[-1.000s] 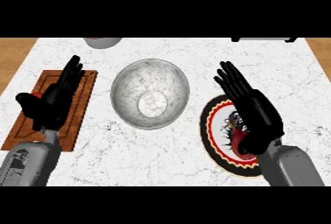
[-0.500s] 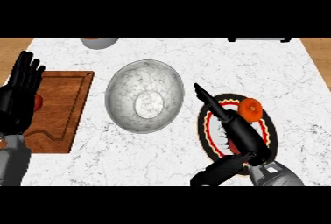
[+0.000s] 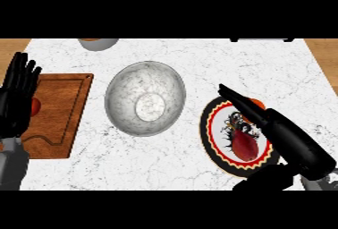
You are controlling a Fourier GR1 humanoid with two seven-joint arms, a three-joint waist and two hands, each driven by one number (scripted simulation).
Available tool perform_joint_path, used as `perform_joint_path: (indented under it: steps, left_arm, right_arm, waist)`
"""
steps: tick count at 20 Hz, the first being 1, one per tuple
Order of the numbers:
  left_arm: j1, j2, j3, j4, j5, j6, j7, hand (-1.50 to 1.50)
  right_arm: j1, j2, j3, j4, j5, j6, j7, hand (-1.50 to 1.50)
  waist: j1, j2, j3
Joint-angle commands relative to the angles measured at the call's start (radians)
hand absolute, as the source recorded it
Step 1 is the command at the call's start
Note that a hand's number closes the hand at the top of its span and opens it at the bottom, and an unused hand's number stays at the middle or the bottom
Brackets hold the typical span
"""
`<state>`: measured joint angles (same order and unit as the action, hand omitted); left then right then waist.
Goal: Pick the pear from the plate and place it in the bowl
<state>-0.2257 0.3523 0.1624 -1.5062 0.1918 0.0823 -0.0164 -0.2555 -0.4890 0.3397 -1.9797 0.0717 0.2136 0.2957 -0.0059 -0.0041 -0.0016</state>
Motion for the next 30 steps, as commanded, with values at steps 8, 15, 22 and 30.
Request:
perform_joint_path:
  steps: [8,15,22,30]
  left_arm:
    - [-0.006,-0.001,-0.001,0.009,0.008,-0.029,-0.008,0.0]
    - [-0.03,-0.022,-0.007,0.027,-0.033,0.004,-0.015,0.0]
    - [-0.005,0.048,0.078,-0.014,0.04,-0.083,0.026,0.0]
    - [-0.027,-0.002,0.044,-0.019,-0.014,-0.033,0.051,0.0]
  right_arm:
    - [-0.235,-0.328,-0.072,0.033,-0.302,0.482,0.359,-1.5]
    - [-0.301,-0.36,-0.054,0.102,-0.404,0.664,0.431,-1.5]
    - [-0.295,-0.278,-0.063,0.146,-0.325,0.712,0.44,-1.5]
    - [-0.15,-0.15,-0.028,0.246,0.025,0.685,0.206,-1.5]
  waist:
    - [0.019,0.005,-0.002]
    - [0.01,0.005,0.001]
    - [0.012,0.003,0.001]
    - [0.009,0.005,0.002]
